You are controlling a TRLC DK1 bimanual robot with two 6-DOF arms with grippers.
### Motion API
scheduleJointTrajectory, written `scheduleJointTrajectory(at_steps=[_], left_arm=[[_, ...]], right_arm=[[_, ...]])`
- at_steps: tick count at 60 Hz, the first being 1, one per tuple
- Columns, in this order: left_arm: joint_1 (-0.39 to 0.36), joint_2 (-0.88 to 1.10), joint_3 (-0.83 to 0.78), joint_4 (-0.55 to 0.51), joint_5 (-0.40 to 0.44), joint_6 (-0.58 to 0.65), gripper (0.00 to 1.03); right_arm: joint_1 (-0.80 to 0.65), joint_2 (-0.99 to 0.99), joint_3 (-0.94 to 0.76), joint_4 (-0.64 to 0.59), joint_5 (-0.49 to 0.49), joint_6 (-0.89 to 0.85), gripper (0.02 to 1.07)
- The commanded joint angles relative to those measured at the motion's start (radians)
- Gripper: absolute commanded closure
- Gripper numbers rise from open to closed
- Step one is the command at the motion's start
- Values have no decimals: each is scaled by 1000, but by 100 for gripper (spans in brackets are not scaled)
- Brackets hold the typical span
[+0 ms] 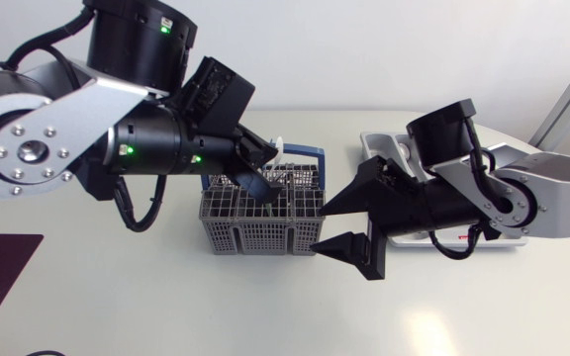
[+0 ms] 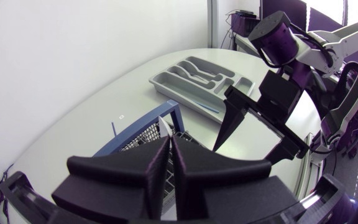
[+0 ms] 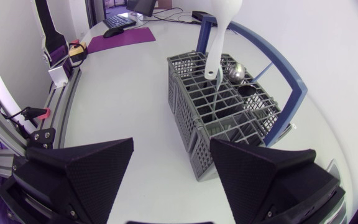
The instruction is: Unload the cutlery basket into the drawer organizer.
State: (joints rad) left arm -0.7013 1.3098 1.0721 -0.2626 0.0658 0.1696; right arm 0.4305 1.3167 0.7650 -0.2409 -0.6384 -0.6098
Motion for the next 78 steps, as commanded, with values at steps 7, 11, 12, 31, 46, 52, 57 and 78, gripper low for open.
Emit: scheduleJointTrajectory(at_steps=[7,11,12,31,46,52,57,78], left_arm=[[11,-21,-29,5,49,15,91],[16,-21,-27,2,74,15,91],[16,-23,-27,2,80,15,91],[34,-1,-12,-7,215,-7,91],[49,29,15,-13,305,-44,91],[48,37,22,-13,315,-48,91],[45,45,25,-13,319,-51,91],[40,74,32,-6,319,-51,91]], right_arm=[[7,-28,11,28,3,38,18],[7,-34,13,34,3,44,18],[7,-36,13,37,3,44,18],[-4,-89,-6,112,6,122,18],[10,-89,-4,167,34,180,19],[14,-83,0,170,34,197,19],[20,-70,0,180,36,208,19],[36,-2,-1,221,63,251,22]])
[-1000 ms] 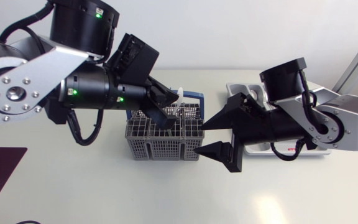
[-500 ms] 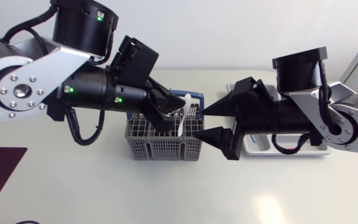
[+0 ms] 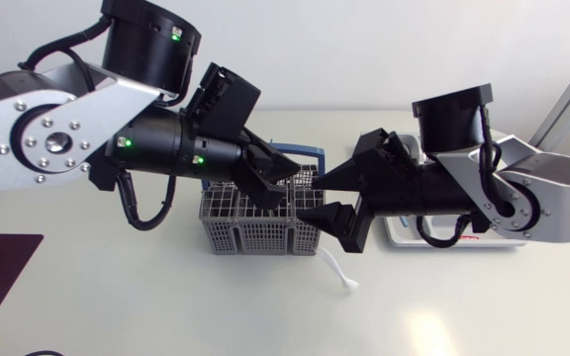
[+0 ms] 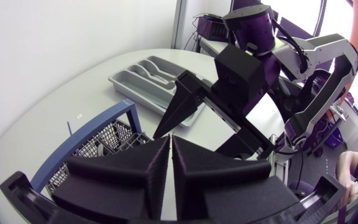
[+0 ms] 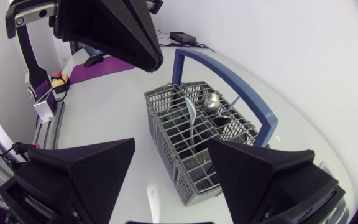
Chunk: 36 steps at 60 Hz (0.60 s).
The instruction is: Unload the cutlery basket into the drawer organizer.
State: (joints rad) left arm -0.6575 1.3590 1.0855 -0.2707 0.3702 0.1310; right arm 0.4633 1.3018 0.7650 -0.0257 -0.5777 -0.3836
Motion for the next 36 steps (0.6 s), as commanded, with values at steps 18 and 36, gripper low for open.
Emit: scheduleJointTrajectory(at_steps=[18,36], left_arm=[[-5,32,19,-116,26,130,86],[-68,94,31,-216,4,226,34]], right_arm=[[-160,-165,-52,-293,-96,-258,22],[-350,-130,-38,-703,-91,-752,21]])
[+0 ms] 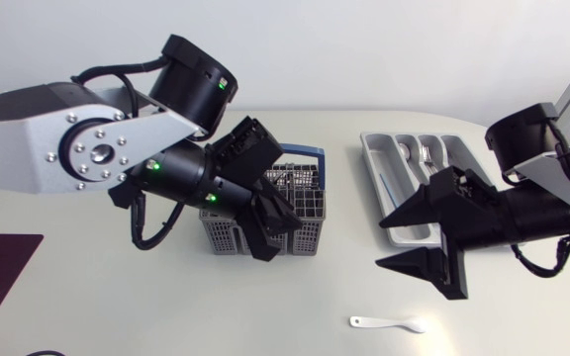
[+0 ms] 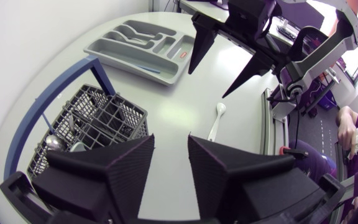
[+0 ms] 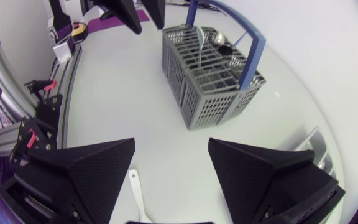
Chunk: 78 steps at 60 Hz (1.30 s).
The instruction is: Unload the cutlery basket into the drawer organizer.
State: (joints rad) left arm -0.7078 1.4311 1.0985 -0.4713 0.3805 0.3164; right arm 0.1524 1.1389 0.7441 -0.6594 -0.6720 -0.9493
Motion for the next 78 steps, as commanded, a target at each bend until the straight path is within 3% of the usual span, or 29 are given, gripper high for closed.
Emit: scheduleJointTrajectory(at_steps=[1,10,33,50,70,78], left_arm=[[-21,22,17,-18,-8,47,33],[-36,25,4,-43,-22,82,23],[-101,23,-25,-98,-81,138,6],[-113,23,-45,-128,-135,165,5],[-111,8,-83,-128,-157,170,5],[-113,-1,-95,-128,-158,170,5]], right_arm=[[-45,39,-20,-82,9,-207,21],[-62,97,-46,-161,104,-373,21],[33,136,-95,-158,285,-408,21],[104,188,-137,-129,379,-384,22],[211,279,-170,-13,482,-287,58],[217,317,-169,4,517,-278,62]])
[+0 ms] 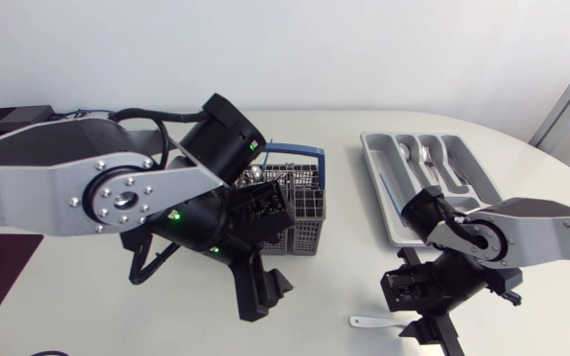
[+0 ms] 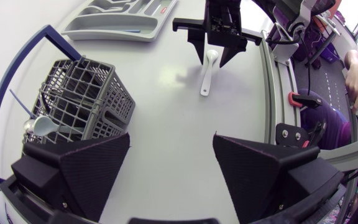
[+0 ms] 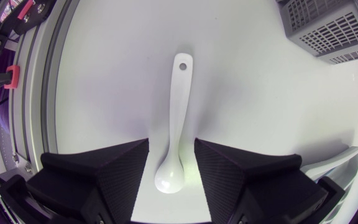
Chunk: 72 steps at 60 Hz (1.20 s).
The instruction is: Unload the cutlery basket into the drawer organizer.
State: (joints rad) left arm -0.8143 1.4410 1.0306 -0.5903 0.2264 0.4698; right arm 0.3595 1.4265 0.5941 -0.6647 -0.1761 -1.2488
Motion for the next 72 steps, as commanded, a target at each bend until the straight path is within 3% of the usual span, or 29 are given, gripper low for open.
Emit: scheduleJointTrajectory(at_steps=[1,9,24,47,57,72], left_arm=[[-6,-13,-29,-9,-4,16,5],[-26,-13,-40,-3,-32,20,5],[-59,2,-41,21,-47,20,5],[-63,-10,-50,24,-55,36,5],[-106,-33,-81,61,-73,55,5],[-207,-106,-139,159,-136,119,5]], right_arm=[[10,32,-20,13,26,22,62],[10,60,-30,31,63,26,63],[15,103,-30,66,78,32,100],[24,69,-24,33,72,38,101],[21,-5,19,-64,32,35,101],[-5,-37,156,-303,-138,-6,101]])
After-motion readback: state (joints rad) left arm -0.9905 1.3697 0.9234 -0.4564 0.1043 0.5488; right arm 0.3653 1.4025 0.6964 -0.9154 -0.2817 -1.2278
